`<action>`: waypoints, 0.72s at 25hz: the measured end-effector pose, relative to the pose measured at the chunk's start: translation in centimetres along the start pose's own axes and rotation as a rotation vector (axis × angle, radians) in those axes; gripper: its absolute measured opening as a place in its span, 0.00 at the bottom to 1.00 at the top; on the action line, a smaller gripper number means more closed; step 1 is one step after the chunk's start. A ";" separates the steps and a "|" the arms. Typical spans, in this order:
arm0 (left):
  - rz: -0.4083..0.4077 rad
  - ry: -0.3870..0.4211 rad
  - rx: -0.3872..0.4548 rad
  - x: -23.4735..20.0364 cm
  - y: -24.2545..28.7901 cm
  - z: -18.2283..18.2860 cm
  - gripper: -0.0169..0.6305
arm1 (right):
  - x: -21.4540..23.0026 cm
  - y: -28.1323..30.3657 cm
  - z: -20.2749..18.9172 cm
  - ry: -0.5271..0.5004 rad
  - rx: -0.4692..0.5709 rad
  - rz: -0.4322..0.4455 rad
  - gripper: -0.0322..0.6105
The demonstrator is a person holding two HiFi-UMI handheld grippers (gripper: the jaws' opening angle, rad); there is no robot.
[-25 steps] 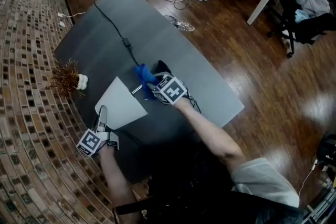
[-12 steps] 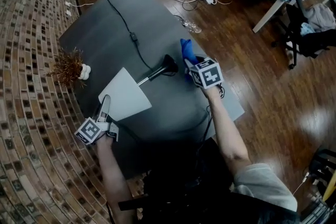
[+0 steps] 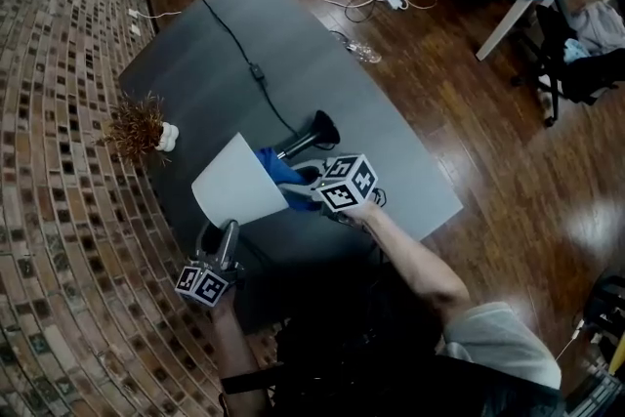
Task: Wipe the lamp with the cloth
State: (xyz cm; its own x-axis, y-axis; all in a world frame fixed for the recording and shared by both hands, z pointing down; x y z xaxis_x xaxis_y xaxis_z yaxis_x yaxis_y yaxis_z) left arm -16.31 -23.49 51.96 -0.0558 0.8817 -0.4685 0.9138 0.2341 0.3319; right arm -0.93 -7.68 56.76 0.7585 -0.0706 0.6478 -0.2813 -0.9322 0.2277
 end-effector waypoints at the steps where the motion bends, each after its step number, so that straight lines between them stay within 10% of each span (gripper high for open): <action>1: 0.012 0.035 0.012 0.7 -0.3 0.4 0.38 | -0.5 -0.5 0.7 0.040 0.024 0.038 0.17; 6: -0.032 0.048 0.014 3.3 -1.0 3.5 0.17 | -1.9 -2.5 4.3 0.086 -0.003 0.026 0.17; 11: 0.051 -0.183 -0.029 -0.7 -0.2 3.5 0.18 | 0.0 0.2 5.5 0.109 0.053 -0.026 0.17; 16: 0.013 -0.296 -0.004 -3.3 0.7 4.2 0.19 | 5.5 -5.0 6.1 0.060 0.143 -0.492 0.17; 18: 0.033 -0.301 -0.009 -4.0 1.1 4.9 0.20 | 5.2 -4.5 6.3 0.027 0.104 -0.478 0.17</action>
State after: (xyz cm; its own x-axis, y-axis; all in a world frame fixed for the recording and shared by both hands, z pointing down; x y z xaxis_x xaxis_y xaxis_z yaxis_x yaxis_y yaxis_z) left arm -13.14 -28.75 50.19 0.0964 0.7283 -0.6784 0.9094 0.2126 0.3574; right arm 8.01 -6.10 54.51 0.7728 0.3815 0.5071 0.1558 -0.8887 0.4312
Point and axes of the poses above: the fingertips, and each gripper's own axes: y forward along the fingers, x to its right, z out of its top, the point moved 5 cm from there along -y, backward along the fingers, and after that the axes turned 6 degrees about -x, right-handed, at the moved point
